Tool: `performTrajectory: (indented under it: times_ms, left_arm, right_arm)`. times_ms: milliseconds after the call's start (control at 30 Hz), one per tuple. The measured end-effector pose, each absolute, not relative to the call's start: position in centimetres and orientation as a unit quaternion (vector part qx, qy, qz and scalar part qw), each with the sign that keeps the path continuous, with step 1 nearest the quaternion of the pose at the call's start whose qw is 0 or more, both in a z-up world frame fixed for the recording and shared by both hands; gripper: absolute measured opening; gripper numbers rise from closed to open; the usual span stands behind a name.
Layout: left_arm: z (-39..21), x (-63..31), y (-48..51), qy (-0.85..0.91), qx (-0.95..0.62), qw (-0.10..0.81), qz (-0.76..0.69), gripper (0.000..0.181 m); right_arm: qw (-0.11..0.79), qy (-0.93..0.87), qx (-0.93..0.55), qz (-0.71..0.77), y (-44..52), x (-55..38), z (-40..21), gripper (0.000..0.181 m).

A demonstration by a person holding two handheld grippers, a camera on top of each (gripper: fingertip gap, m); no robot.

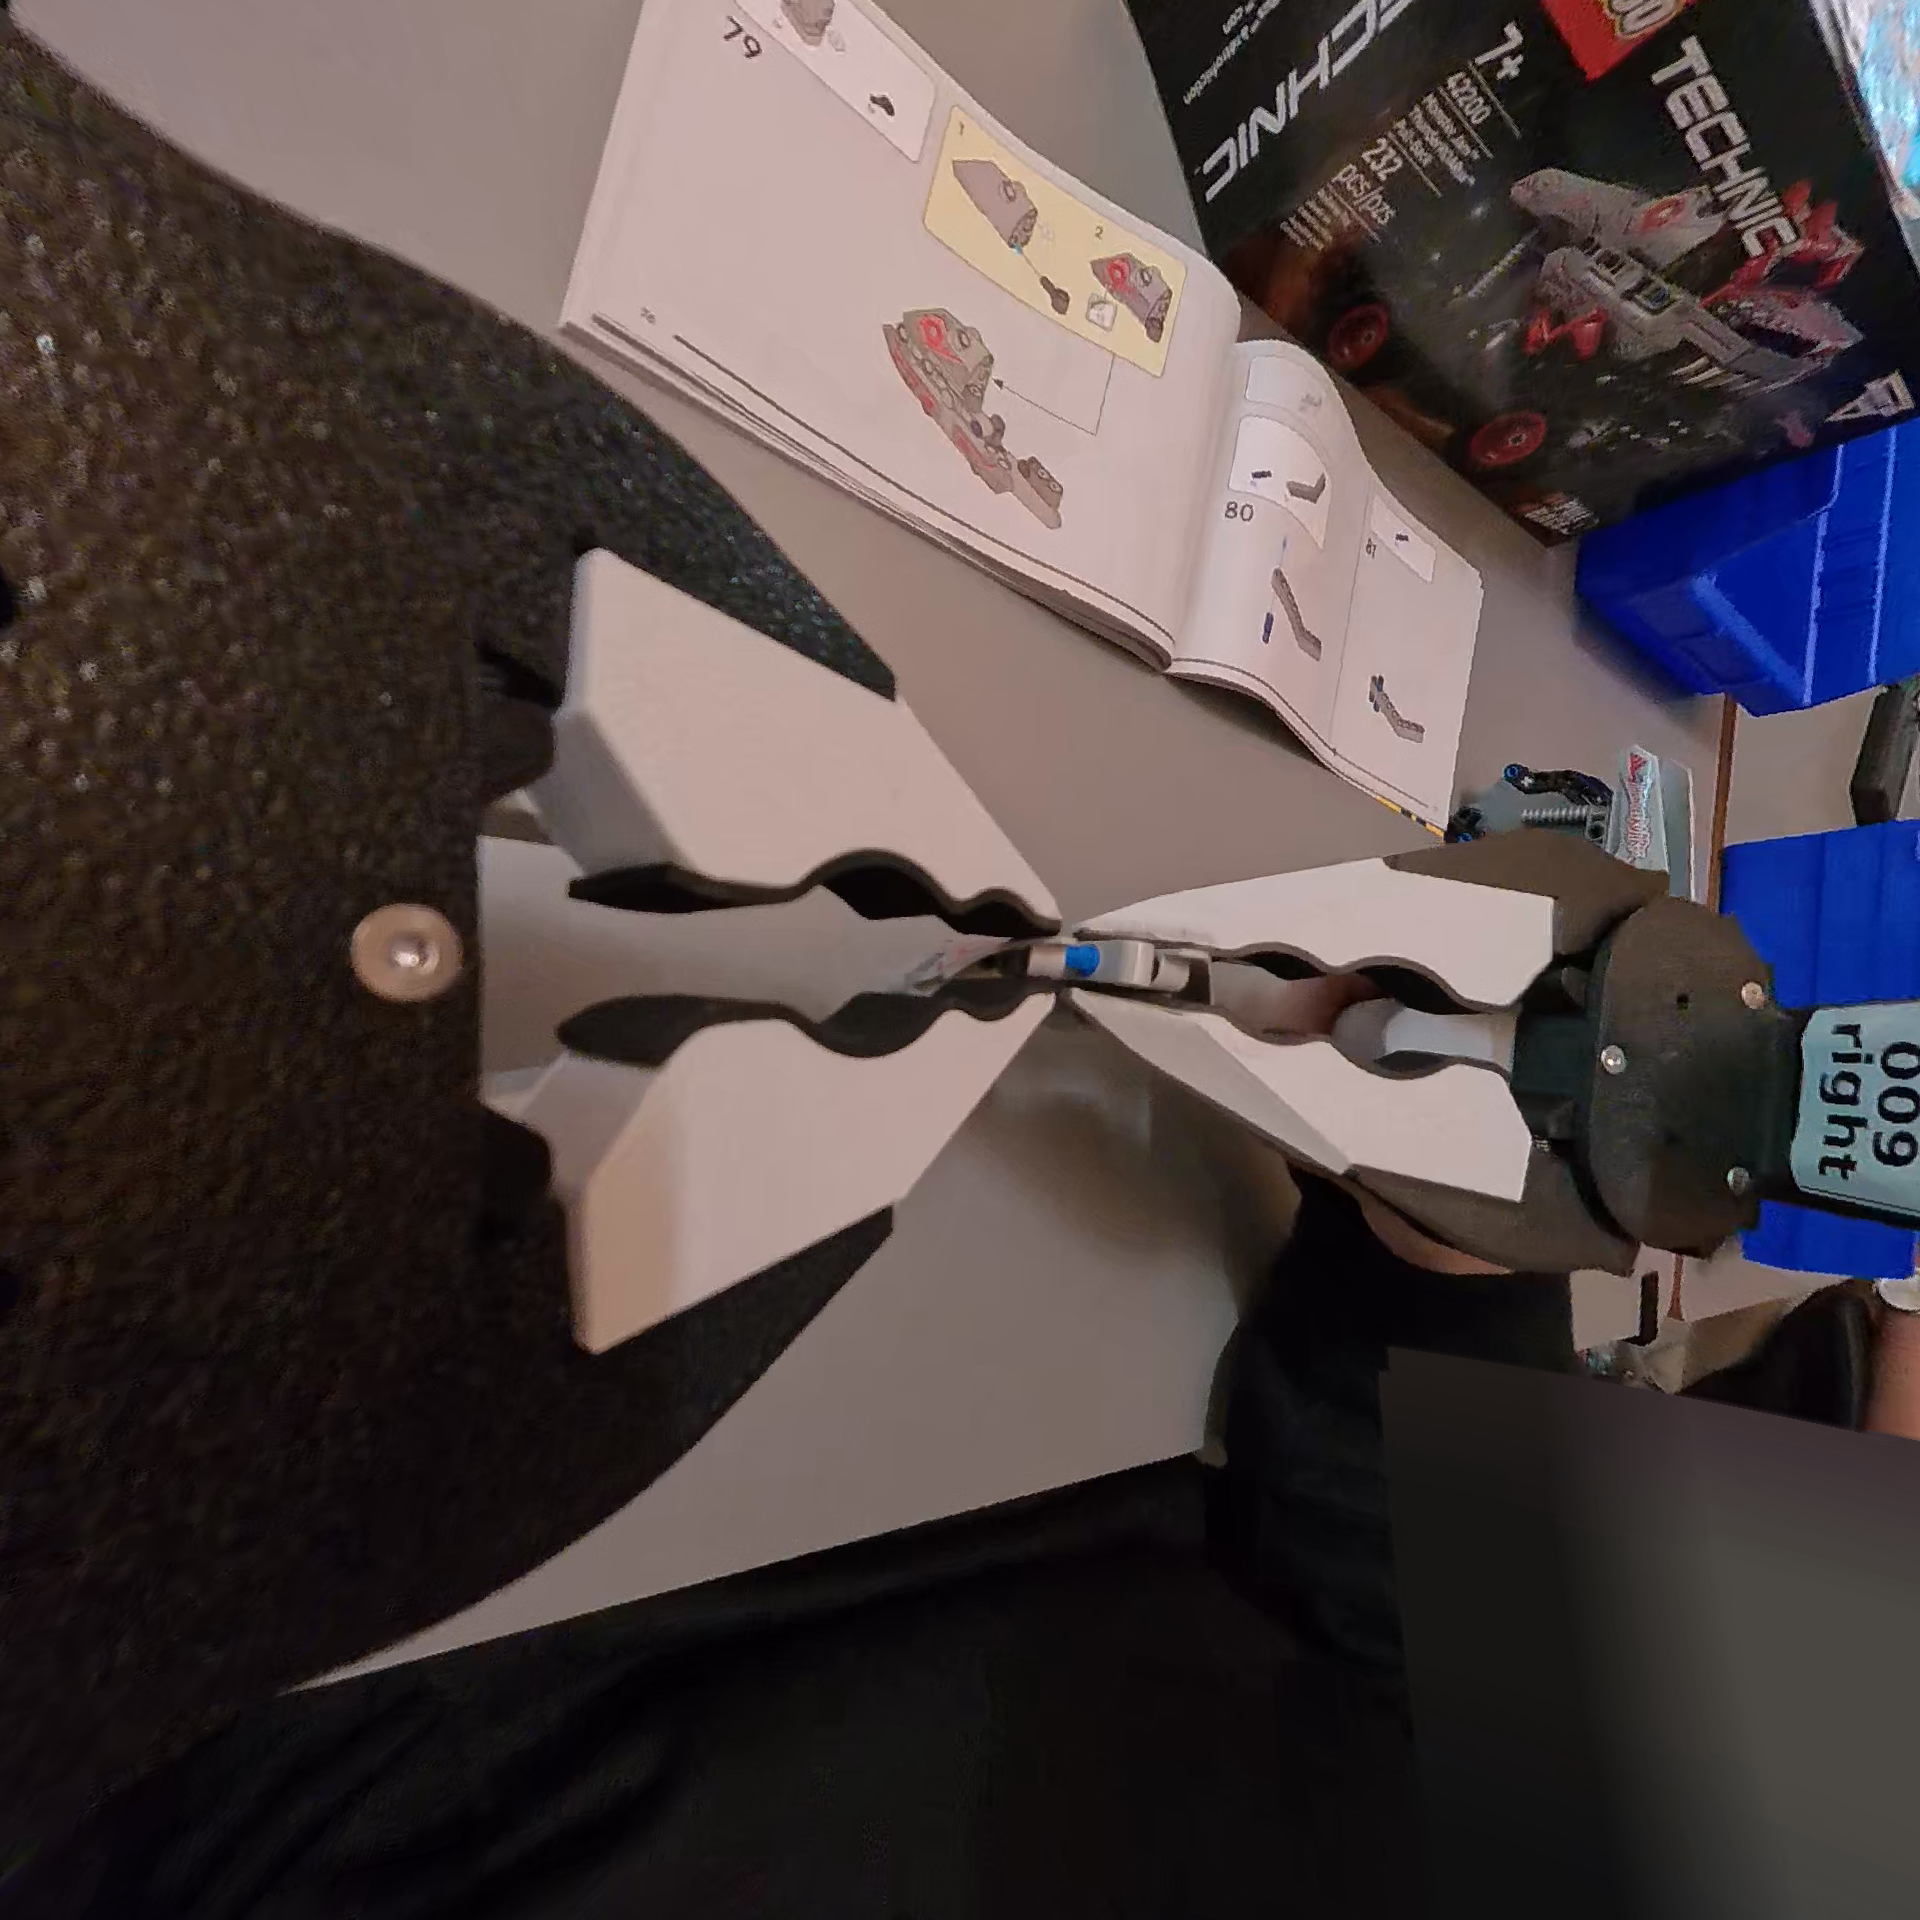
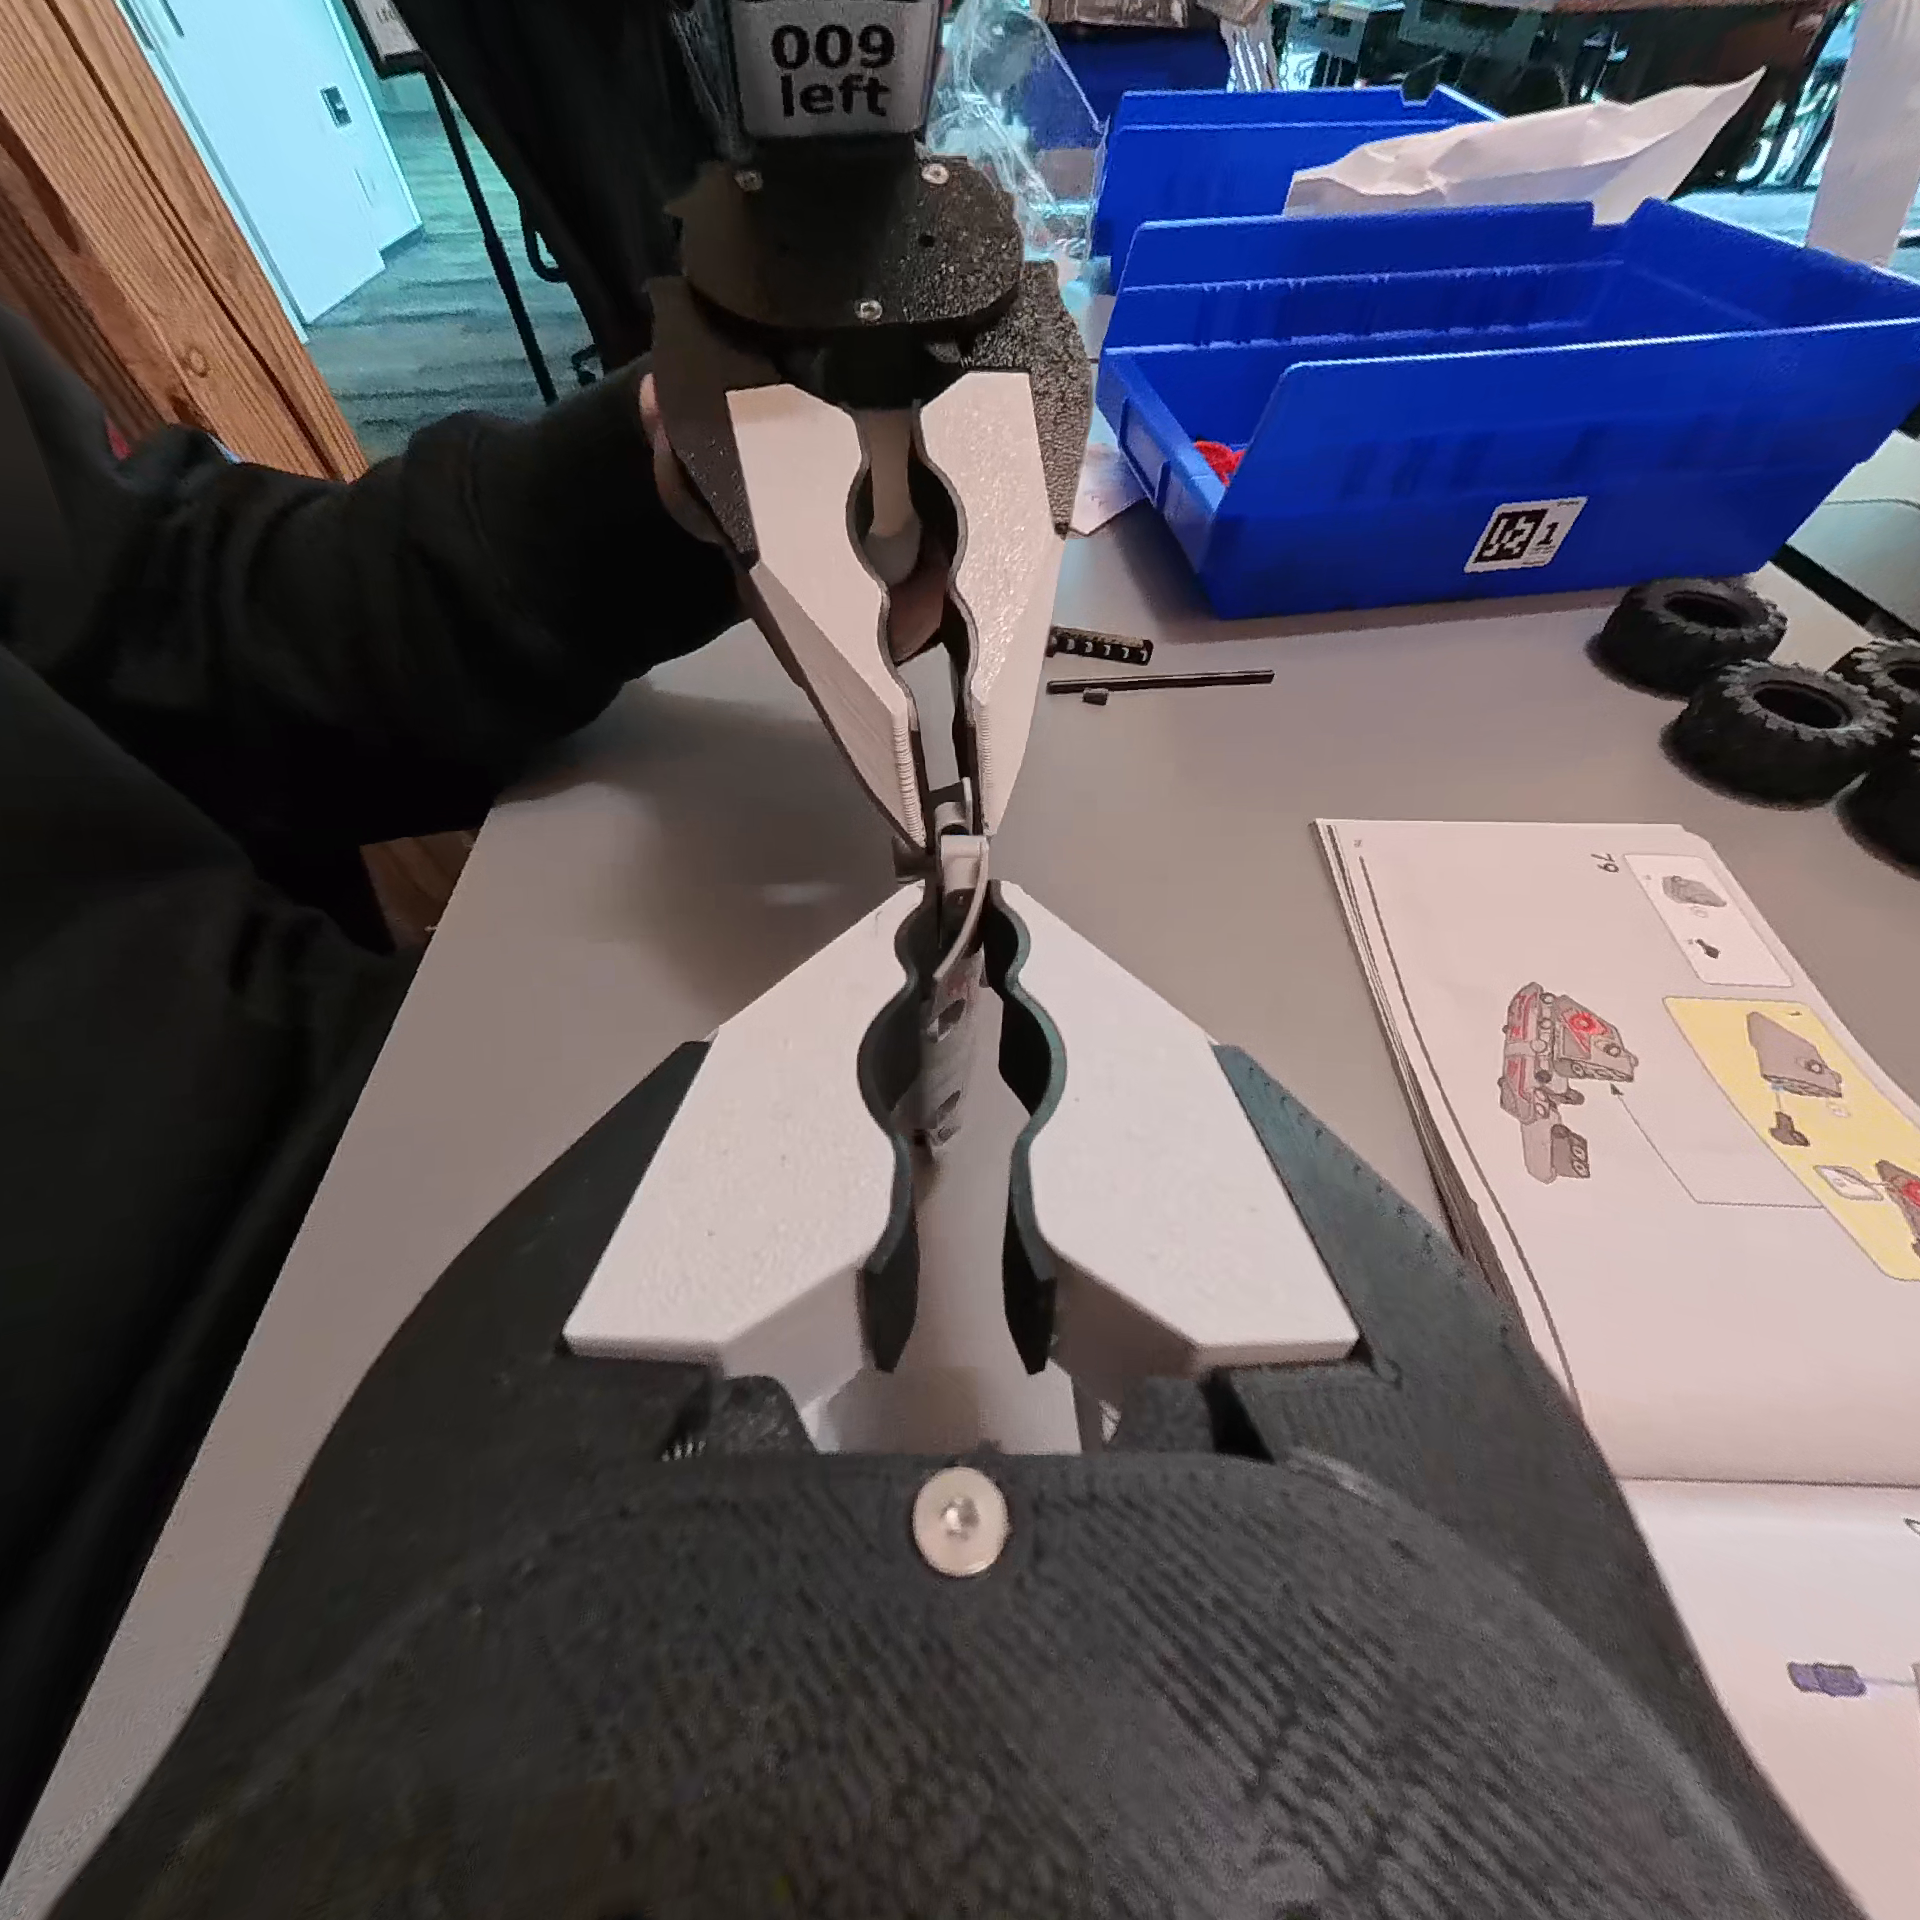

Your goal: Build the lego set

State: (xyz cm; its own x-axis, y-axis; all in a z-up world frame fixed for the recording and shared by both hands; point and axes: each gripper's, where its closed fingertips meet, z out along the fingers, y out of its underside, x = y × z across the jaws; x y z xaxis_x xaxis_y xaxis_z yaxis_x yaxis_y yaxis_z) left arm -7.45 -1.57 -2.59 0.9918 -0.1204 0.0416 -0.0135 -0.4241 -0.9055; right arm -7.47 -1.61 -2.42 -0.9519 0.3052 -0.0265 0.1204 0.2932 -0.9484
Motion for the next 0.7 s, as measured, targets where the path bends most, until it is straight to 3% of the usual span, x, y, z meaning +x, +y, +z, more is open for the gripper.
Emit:
performTrajectory:
  times_ms: [700]
  left_arm:
    - [-3.03, -7.00, -1.94, 0.029, -0.849, 0.521, -0.087, 0.005]
  right_arm:
    - [0.089, -0.802, -0.108, 0.581, -2.13, -7.06, -2.52, 0.006]
